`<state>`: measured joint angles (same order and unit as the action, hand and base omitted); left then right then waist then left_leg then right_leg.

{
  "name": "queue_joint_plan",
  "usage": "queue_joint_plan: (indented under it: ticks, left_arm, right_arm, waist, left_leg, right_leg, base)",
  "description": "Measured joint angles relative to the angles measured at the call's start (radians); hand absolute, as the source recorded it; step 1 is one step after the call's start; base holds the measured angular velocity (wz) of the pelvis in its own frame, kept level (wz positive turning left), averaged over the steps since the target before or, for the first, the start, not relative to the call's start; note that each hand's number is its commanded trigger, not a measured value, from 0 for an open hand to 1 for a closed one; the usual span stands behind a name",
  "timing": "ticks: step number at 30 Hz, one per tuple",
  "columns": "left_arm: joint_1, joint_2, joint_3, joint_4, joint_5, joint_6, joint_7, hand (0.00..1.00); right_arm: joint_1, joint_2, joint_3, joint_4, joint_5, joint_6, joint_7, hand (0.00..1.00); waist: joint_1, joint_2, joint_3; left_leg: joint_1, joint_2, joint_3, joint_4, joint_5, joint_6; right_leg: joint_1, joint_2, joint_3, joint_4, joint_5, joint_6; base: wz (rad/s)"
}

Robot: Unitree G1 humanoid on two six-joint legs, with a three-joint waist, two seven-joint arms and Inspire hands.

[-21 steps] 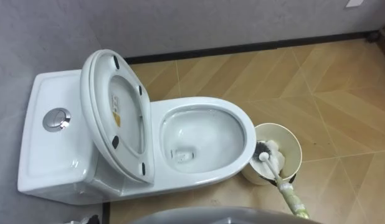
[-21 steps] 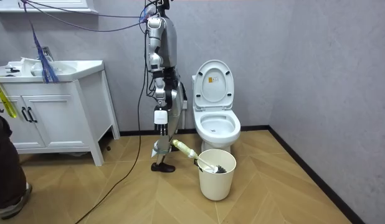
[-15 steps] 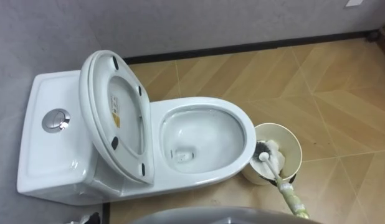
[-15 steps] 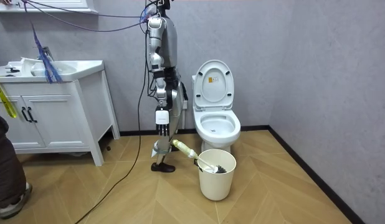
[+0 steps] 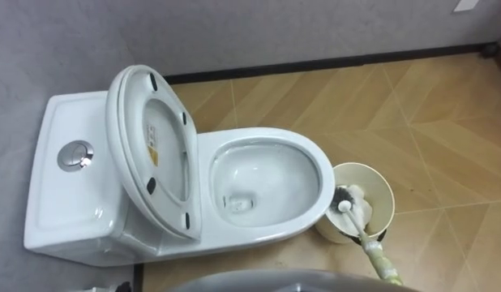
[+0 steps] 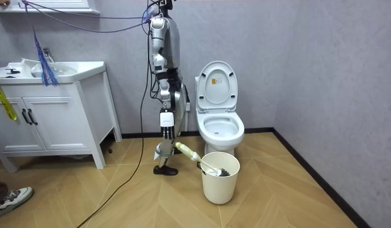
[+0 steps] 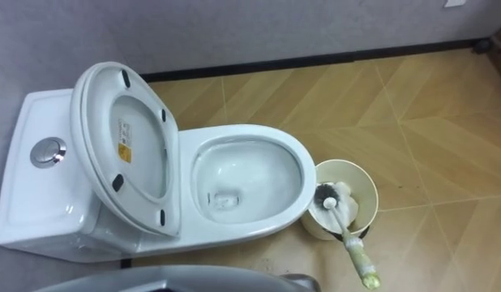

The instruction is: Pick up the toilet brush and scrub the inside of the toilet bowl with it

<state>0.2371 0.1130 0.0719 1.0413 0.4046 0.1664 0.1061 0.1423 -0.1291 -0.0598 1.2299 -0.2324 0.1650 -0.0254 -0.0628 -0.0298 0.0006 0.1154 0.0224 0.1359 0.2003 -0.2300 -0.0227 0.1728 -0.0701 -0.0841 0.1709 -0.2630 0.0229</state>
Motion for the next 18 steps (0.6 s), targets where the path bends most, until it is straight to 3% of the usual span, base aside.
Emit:
queue_joint_plan:
  ticks: [4, 7, 10, 15, 17, 18]
  left_arm:
    - [-0.008, 0.0, 0.0, 0.002, 0.001, -0.004, 0.004, 0.0]
    - [-0.016, 0.0, 0.002, 0.002, 0.001, -0.027, 0.004, 0.0]
    - [-0.024, 0.003, 0.004, 0.002, 0.0, -0.063, 0.005, 0.0]
    - [-0.033, 0.004, 0.004, 0.002, -0.001, -0.101, 0.014, 0.0]
    - [-0.042, 0.003, 0.004, 0.002, -0.001, -0.112, 0.014, 0.0]
    - [-0.046, 0.003, 0.004, 0.002, -0.001, -0.118, 0.014, 0.0]
  right_arm:
    - [-0.003, 0.0, 0.0, -0.023, -0.002, -0.012, -0.037, 0.0]
    - [-0.003, 0.0, -0.003, -0.062, 0.001, -0.039, -0.075, 0.0]
    - [-0.009, 0.002, -0.004, -0.109, 0.046, -0.114, -0.126, 0.0]
    - [-0.006, 0.003, -0.006, -0.179, 0.041, -0.167, -0.177, 0.0]
    - [-0.004, 0.003, -0.006, -0.217, 0.038, -0.178, -0.193, 0.0]
    - [-0.003, 0.003, -0.006, -0.242, 0.032, -0.186, -0.2, 0.0]
  waist:
    - [0.004, 0.006, 0.0008]
    - [0.016, 0.009, 0.0013]
    - [0.018, 0.01, 0.002]
    - [0.018, 0.014, 0.0012]
    - [0.019, 0.021, -0.0032]
    - [0.019, 0.024, 0.0001]
  left_leg:
    - [-0.001, 0.0, -0.001, 0.0, 0.0, 0.0]
    - [-0.002, 0.0, 0.0, -0.003, 0.0, 0.0]
    - [-0.008, 0.0, 0.0, -0.004, 0.0, 0.0]
    - [-0.022, 0.0, -0.001, -0.001, 0.0, 0.0]
    - [-0.036, 0.001, -0.002, 0.0, 0.0, 0.0]
    - [-0.041, 0.001, -0.001, -0.001, 0.0, 0.0]
  right_leg:
    - [0.0, 0.0, 0.0, -0.001, 0.0, 0.0]
    - [-0.007, 0.0, 0.002, -0.002, 0.0, 0.0]
    - [-0.014, 0.0, 0.003, -0.002, 0.0, 0.0]
    - [-0.023, 0.0, -0.001, 0.0, 0.003, 0.0]
    - [-0.037, 0.002, -0.001, 0.003, 0.004, 0.0]
    - [-0.043, 0.002, 0.0, 0.005, 0.004, 0.0]
  base:
    - [0.0]
    - [-0.01]
    - [0.0]
    - [0.0]
    - [0.02]
    - [0.0]
